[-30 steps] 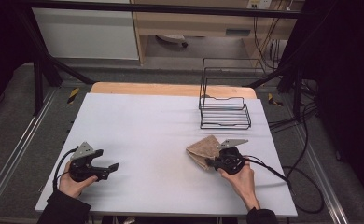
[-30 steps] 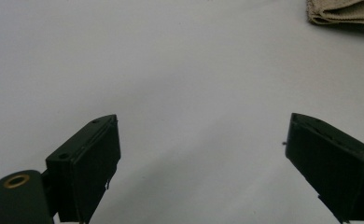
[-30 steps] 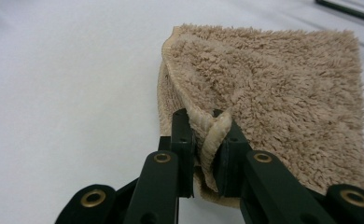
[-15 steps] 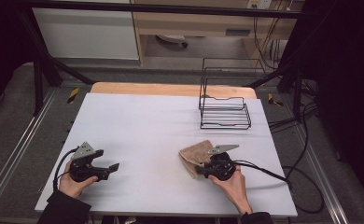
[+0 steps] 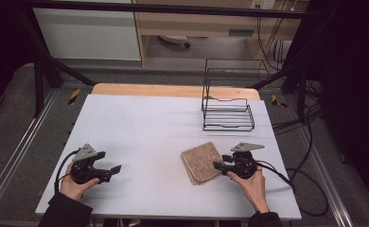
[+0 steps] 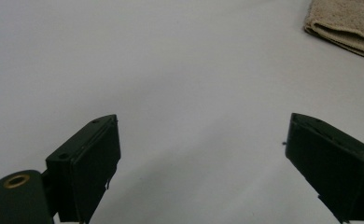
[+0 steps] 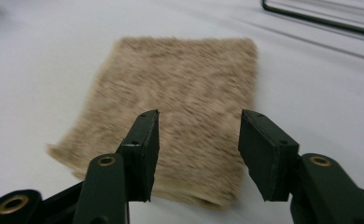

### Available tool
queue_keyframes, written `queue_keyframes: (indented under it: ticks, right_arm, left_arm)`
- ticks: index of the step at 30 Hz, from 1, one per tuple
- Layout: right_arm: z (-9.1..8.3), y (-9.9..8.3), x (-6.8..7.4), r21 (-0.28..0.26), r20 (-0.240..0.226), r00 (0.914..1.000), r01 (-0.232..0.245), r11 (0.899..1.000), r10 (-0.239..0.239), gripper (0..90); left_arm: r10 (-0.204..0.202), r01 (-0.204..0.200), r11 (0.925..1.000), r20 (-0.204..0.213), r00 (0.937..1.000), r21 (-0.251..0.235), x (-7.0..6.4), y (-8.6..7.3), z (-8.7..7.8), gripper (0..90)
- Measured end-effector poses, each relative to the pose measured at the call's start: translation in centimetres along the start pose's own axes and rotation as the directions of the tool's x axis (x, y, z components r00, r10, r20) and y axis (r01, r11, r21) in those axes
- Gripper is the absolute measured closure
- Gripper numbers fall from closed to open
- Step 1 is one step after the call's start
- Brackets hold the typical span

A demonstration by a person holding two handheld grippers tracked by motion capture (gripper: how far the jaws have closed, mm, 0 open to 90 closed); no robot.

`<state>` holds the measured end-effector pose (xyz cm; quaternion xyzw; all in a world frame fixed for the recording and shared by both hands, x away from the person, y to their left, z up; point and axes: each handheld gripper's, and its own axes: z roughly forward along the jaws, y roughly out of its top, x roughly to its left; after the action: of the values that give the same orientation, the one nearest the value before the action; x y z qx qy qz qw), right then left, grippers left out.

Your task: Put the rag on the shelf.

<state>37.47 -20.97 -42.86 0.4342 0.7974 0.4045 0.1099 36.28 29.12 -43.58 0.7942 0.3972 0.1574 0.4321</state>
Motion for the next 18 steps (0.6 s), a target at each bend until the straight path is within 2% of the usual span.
queue_keyframes:
  ticks: [2,4,11,13,14,18]
  right_arm:
    - [0.1,-0.5,-0.8,0.022,0.025,0.9997,-0.004,1.000,0.003,52.8]
    - [0.2,-1.0,-1.3,0.043,0.008,0.9994,-0.034,0.998,0.033,54.8]
    - [0.8,-1.5,-1.4,0.081,-0.009,0.9987,-0.050,0.995,0.051,61.6]
    - [0.9,-1.6,-1.2,0.079,-0.017,0.9982,-0.056,0.995,0.058,70.2]
    - [0.9,-1.6,-1.2,0.079,-0.017,0.9982,-0.056,0.995,0.058,70.2]
    - [0.6,-1.6,-1.0,0.078,-0.017,0.9977,-0.064,0.995,0.065,81.9]
  left_arm:
    - [0.001,-0.001,1.0000,0.000,1.0000,0.003,0.0,0.0,0.0,9.9]
    - [0.006,-0.006,1.0000,-0.001,1.0000,0.005,-0.1,0.0,0.1,9.9]
    - [0.010,-0.010,0.9999,0.001,0.9999,0.008,-0.2,0.0,0.0,9.9]
    - [0.009,-0.009,0.9999,0.001,1.0000,0.008,-0.1,0.0,0.0,9.9]
    - [0.009,-0.009,0.9999,0.001,1.0000,0.007,-0.1,0.0,0.0,9.9]
    - [0.011,-0.011,0.9999,0.002,0.9999,0.008,-0.2,0.0,0.0,10.0]
